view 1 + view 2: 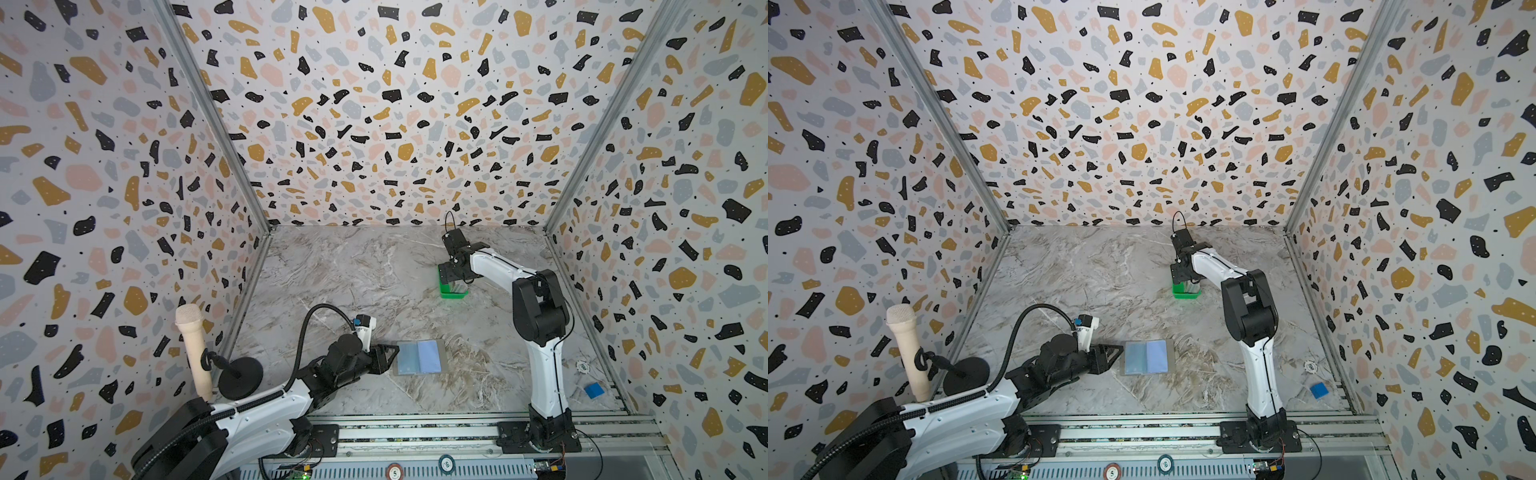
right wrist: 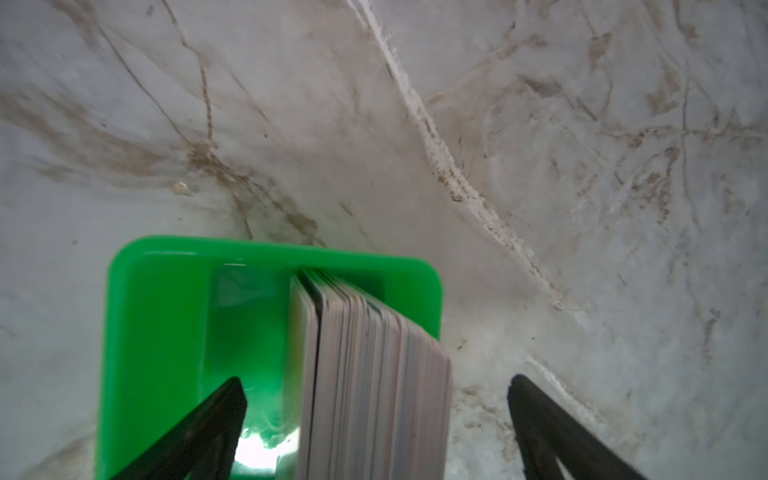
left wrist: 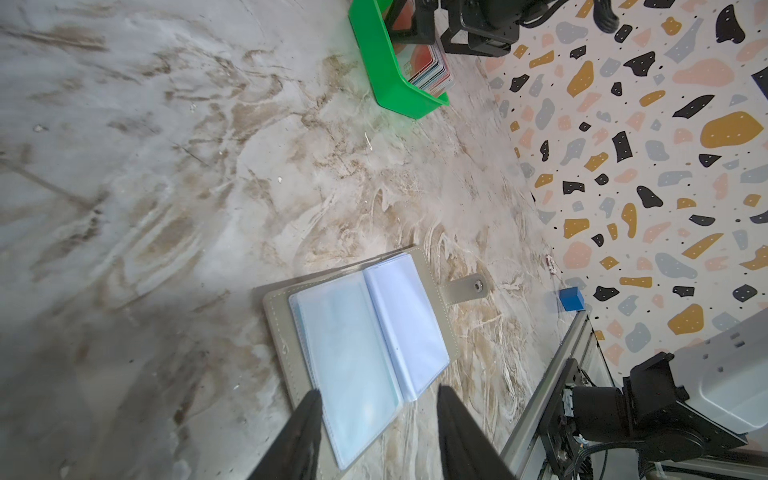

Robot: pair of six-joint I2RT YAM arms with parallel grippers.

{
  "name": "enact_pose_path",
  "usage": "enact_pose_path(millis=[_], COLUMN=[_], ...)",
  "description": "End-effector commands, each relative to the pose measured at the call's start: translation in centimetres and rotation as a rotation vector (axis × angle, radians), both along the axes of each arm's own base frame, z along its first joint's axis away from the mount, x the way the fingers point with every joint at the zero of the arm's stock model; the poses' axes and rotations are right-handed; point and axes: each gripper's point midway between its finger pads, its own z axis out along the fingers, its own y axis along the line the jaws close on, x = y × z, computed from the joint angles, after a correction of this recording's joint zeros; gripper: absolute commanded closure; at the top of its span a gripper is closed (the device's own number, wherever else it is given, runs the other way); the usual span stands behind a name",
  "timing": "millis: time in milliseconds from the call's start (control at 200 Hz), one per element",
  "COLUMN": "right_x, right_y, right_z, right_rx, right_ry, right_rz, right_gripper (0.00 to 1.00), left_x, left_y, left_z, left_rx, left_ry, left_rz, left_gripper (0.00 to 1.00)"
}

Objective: Put the credit cards into the card holder

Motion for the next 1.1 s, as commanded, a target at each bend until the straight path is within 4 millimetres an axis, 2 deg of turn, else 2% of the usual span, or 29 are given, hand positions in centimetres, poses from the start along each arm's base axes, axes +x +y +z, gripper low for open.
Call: enact_pose_path(millis=[0, 185, 320, 410, 666, 891, 1096], right_x=[-0.3, -0.5, -0.5, -0.3, 0.4, 0.2, -0.1], right_y=[-0.6, -1.0, -1.8, -2.4, -3.2, -4.4, -5.3], right_z=[0.5, -1.1, -1.6, -0.9, 2.9, 4.4, 5.0], right_rx=[-0.071, -0.118, -0.172, -0.202, -0.213, -0.226, -0.235], right_ry=[0.031, 0.068, 0.086, 0.078, 0.012, -0.001, 0.007], right_rz=[0.011, 0.007, -0.003, -0.012, -0.04, -0.063, -0.078], right_gripper=[0.01, 0.0, 0.05, 0.07, 0.08, 0.1, 0.13], left_x=[0.4, 0.6, 0.7, 0.7, 0.6, 0.5, 0.4], left_y=[-0.2, 0.1, 0.5, 0.7, 1.1, 1.3, 1.5], left_z=[1.0, 0.9, 0.7, 0.6, 0.4, 0.3, 0.2], left_rx=[-0.025, -0.026, -0.031, -0.036, -0.05, -0.057, -0.062], left_ry=[-0.054, -0.051, -0.047, -0.044, -0.042, -0.042, -0.042], left_rz=[-0.004, 0.006, 0.012, 0.017, 0.023, 0.025, 0.029], left_gripper=[0.53, 0.53, 0.53, 0.53, 0.53, 0.53, 0.53])
